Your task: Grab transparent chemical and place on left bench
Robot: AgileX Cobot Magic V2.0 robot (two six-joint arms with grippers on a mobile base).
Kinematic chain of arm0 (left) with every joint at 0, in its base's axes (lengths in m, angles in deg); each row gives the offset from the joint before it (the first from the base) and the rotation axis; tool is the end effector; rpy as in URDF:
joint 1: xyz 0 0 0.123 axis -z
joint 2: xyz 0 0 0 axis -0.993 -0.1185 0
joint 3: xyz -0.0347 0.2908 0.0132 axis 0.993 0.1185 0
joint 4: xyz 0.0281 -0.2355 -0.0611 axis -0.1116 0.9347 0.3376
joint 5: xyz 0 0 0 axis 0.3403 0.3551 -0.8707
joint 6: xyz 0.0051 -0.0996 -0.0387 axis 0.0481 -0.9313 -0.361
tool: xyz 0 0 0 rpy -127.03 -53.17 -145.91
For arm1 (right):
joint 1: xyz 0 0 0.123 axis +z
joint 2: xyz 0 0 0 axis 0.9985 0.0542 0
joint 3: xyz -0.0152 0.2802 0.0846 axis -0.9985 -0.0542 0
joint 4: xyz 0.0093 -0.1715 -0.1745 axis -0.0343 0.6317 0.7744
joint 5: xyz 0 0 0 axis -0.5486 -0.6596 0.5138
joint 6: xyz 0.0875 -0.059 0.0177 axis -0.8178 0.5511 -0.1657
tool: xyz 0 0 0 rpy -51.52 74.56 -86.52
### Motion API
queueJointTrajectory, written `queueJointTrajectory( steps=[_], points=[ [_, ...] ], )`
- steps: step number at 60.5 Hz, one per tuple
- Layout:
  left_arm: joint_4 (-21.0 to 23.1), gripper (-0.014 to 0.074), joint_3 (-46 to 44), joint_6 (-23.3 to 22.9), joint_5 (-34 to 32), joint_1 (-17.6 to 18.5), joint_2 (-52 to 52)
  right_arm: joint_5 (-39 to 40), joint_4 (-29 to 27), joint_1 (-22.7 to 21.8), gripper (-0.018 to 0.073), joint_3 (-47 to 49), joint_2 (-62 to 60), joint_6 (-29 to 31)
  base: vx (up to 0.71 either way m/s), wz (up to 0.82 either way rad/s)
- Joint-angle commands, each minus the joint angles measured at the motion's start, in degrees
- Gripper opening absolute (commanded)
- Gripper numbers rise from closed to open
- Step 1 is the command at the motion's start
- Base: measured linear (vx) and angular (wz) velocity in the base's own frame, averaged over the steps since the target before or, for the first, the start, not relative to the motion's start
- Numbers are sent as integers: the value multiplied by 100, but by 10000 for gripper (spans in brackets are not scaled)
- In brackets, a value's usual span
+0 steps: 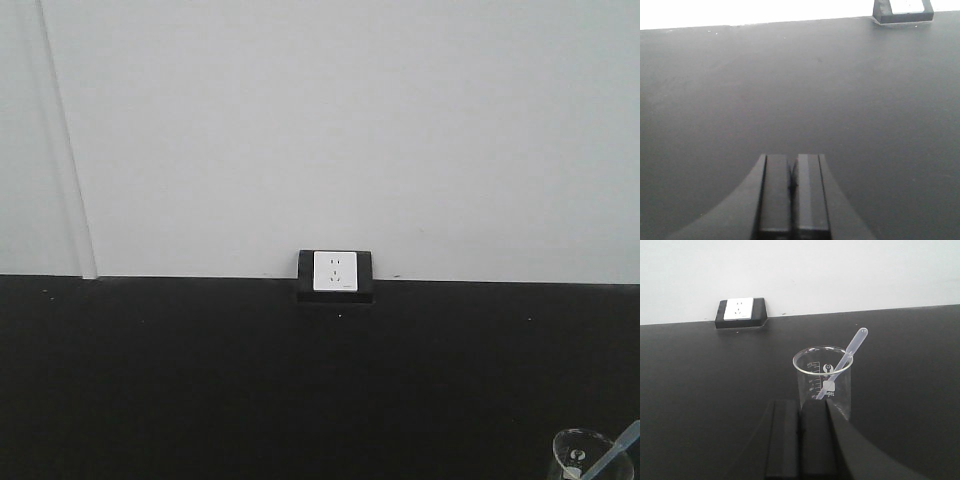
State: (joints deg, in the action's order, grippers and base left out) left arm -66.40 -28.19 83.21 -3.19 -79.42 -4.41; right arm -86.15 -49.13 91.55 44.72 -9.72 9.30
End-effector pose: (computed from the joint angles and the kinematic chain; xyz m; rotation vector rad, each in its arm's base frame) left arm 0.0574 -0.0037 0.2046 0.0742 1.5104 -0.0276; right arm 0.0572 0.0029 0.1846 0.0147 1.6902 0.1101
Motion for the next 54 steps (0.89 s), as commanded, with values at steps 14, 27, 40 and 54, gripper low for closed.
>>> queueJointTrajectory(
  steps=[14,27,40,54],
  points=[
    [4,-3,93,-45,-449,10,110,466,81,-28,-8,-31,-72,25,0,0],
    [4,-3,93,-45,-449,10,110,1096,61,-28,-8,-18,-72,-3,0,0],
    [4,-3,93,-45,-449,10,110,2753,-117,-28,-8,738,43,-24,0,0],
    [4,-3,93,-45,-449,10,110,2157,-201,-28,-8,2619,2287,739,0,1]
  ],
)
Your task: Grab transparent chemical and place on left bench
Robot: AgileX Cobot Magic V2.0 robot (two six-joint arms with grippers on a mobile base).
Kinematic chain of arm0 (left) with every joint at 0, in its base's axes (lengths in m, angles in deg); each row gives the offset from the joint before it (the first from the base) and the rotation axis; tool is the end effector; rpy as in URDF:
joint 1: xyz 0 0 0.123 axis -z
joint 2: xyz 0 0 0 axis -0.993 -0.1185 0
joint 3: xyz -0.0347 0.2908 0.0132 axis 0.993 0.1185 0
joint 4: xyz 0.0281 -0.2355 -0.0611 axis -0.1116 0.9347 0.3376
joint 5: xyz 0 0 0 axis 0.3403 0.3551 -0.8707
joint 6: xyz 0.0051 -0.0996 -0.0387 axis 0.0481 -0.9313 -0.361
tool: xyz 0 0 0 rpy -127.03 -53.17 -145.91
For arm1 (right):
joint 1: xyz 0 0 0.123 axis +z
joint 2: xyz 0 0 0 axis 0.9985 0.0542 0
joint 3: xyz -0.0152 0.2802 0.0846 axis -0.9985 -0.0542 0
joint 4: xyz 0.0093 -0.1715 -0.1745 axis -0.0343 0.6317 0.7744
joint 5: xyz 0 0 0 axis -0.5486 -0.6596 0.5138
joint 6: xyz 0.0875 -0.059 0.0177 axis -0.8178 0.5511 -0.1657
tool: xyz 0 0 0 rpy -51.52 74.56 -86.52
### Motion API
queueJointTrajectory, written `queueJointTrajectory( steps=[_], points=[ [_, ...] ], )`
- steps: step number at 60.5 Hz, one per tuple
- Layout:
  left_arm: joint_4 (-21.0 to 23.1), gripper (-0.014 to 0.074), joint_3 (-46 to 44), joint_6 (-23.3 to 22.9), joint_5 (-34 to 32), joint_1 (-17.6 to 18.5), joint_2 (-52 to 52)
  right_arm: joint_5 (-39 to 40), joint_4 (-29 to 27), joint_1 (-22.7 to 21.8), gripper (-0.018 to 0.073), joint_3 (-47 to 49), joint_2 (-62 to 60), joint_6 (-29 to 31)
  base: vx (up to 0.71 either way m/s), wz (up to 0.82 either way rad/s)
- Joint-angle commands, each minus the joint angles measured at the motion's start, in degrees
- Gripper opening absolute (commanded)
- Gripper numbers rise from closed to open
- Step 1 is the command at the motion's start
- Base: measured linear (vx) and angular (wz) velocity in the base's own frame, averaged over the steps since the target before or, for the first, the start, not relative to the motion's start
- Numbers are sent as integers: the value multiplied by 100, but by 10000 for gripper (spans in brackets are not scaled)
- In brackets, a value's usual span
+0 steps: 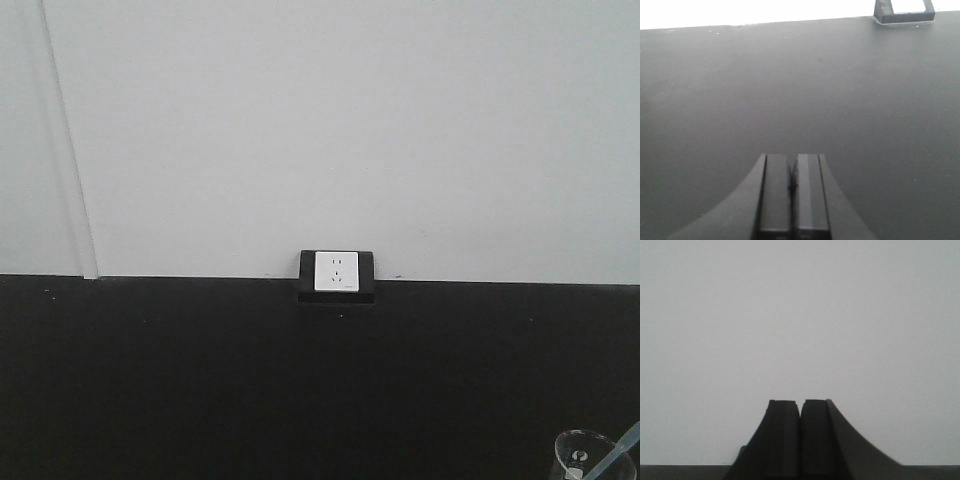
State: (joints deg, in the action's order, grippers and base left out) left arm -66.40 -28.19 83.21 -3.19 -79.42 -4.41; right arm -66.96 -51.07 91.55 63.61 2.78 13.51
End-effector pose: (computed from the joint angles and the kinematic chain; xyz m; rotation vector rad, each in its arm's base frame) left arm 0.0574 -0.0037 0.2046 0.0742 1.5104 -0.0276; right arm 0.0610 0.0059 0.3204 -0.0308 1.2440 0.1135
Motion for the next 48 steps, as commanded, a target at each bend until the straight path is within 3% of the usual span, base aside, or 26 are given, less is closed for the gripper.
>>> queueJointTrajectory(
  steps=[1,15,26,33,48],
  points=[
    [4,-3,93,-45,-449,10,110,238,-8,-28,-8,830,1208,327,0,0],
    [4,-3,93,-45,-449,10,110,214,-50,-28,-5,1707,3192,86,0,0],
    [4,-3,93,-45,-449,10,110,312,-50,-17,52,1838,3854,86,0,0],
    [4,-3,93,-45,-449,10,110,312,-34,-17,160,1838,4007,92,0,0],
    [4,-3,93,-45,-449,10,110,479,-29,-17,557,1838,4067,117,0,0]
  ],
)
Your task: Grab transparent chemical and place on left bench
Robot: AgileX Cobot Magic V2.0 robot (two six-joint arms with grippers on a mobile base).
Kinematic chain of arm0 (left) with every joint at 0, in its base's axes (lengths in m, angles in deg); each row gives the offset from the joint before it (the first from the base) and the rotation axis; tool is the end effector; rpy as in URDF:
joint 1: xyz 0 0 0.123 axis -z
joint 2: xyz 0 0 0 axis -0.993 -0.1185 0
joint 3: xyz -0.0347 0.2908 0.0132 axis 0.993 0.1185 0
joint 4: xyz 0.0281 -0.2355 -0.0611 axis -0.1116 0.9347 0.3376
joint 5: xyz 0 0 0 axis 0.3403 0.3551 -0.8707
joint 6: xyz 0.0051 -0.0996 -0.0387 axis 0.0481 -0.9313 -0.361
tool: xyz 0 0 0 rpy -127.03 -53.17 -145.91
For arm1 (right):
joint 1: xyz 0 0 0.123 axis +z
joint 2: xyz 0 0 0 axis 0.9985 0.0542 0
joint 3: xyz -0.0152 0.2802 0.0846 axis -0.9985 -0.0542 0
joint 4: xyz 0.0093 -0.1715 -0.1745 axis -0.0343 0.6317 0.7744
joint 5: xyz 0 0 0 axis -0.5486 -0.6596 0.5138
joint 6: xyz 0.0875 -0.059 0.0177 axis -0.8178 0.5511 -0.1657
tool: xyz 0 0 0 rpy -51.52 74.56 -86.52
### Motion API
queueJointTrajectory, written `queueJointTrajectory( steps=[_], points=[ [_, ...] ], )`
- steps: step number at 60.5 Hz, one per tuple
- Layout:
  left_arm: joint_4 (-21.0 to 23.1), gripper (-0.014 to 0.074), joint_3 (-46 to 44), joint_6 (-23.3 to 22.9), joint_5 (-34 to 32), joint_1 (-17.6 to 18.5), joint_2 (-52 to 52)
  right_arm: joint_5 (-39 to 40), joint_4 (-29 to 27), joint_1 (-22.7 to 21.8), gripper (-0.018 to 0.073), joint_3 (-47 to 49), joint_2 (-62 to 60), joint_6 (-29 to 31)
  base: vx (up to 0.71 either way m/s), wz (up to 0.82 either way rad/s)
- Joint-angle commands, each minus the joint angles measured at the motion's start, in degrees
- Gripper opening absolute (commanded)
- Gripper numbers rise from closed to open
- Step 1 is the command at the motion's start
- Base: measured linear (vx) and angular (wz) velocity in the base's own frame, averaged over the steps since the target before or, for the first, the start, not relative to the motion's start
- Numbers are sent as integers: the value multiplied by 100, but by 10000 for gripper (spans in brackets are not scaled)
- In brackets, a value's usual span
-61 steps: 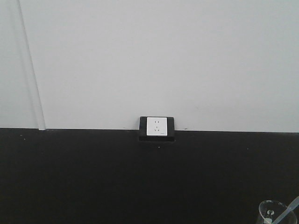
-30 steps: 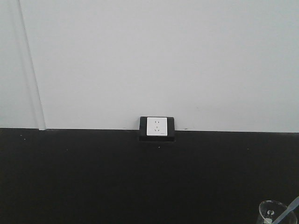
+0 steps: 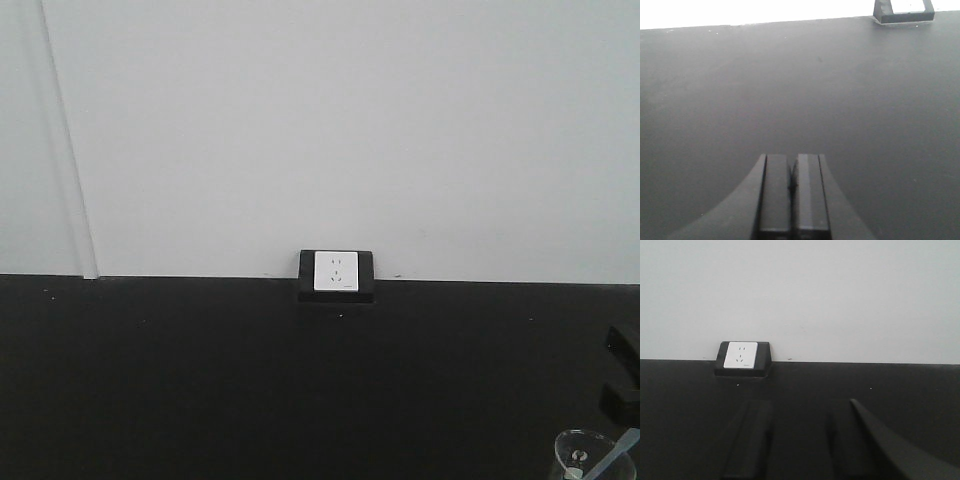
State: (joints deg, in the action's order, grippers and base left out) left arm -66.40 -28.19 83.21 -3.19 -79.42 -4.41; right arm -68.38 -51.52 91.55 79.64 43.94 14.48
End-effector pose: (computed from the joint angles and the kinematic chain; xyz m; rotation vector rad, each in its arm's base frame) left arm 0.0574 -0.0037 0.2046 0.0742 1.5104 -0.0276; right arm 0.2032 0.0172 0.3226 -0.0447 1.7071 0.0912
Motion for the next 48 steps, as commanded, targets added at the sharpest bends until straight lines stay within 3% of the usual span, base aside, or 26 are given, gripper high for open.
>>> queueJointTrajectory(
  steps=[1,9,15,27,32,35,48],
  points=[
    [4,-3,93,-45,-449,10,110,653,16,-17,576,235,-49,20,0,0],
    [4,-3,93,-45,-449,10,110,1059,-18,-17,695,235,-49,-12,0,0],
    [4,-3,93,-45,-449,10,110,1796,-435,-30,706,178,-2,-1,0,0],
    [4,-3,93,-45,-449,10,110,3904,-2608,-30,687,-327,270,34,0,0],
    [4,-3,93,-45,-449,10,110,4178,-3597,-30,675,-565,446,42,0,0],
    [4,-3,93,-45,-449,10,110,4133,-3903,-30,666,-640,586,85,0,0],
    [4,-3,93,-45,-449,10,110,3979,-3557,-30,592,-664,1585,-36,0,0]
  ],
)
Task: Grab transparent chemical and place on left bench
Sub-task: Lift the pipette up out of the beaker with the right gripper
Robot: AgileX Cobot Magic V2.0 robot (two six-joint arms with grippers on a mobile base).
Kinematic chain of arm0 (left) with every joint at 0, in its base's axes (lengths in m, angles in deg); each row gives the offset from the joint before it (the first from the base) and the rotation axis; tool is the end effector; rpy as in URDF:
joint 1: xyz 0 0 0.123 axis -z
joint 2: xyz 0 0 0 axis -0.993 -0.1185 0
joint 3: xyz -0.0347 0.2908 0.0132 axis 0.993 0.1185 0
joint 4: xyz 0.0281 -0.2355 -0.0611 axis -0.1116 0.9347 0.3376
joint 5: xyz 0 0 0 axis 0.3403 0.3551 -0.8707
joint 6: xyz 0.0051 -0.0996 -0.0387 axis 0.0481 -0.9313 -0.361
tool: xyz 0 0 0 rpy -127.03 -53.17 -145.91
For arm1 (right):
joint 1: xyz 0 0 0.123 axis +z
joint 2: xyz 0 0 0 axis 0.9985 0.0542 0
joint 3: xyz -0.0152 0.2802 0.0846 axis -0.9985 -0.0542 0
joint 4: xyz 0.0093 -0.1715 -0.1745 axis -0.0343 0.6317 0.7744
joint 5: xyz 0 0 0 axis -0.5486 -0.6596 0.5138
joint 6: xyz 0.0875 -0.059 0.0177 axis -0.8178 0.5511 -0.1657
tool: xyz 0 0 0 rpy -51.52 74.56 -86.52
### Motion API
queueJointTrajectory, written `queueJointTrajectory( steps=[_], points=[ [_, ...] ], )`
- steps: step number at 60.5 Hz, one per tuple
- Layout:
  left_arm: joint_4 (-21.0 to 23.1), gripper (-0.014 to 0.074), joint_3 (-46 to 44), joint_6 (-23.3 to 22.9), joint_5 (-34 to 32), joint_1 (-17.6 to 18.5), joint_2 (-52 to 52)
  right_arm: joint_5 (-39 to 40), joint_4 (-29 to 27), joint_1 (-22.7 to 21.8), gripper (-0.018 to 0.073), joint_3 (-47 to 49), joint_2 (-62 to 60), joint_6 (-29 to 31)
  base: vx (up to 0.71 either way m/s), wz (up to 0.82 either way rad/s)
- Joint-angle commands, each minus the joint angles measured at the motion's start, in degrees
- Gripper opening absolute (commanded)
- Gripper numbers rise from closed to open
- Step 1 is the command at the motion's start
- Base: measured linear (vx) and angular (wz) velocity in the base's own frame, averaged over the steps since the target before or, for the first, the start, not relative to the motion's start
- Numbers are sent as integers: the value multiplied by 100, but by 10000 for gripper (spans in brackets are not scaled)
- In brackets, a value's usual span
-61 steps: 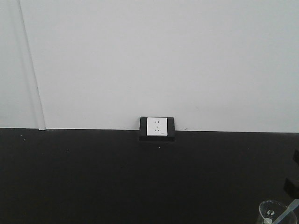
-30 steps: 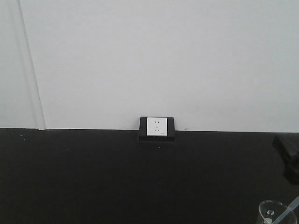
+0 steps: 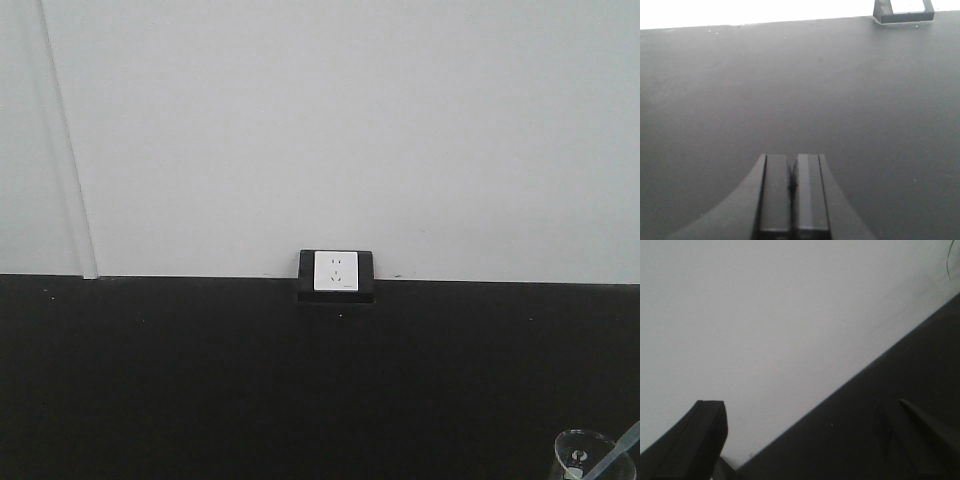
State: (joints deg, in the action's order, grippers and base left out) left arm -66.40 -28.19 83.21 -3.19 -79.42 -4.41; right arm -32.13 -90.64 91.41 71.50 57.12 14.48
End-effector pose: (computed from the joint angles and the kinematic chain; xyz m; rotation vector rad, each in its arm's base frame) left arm 0.0574 -0.0037 0.2046 0.0742 1.5104 -0.0276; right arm 0.2288 -0.0257 0.2799 0.6923 1.3950 0.1881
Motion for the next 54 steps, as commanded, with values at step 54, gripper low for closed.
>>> queueJointTrajectory(
  steps=[54],
  points=[
    [4,-3,93,-45,-449,10,110,236,195,-16,312,772,2641,-53,0,0]
  ],
)
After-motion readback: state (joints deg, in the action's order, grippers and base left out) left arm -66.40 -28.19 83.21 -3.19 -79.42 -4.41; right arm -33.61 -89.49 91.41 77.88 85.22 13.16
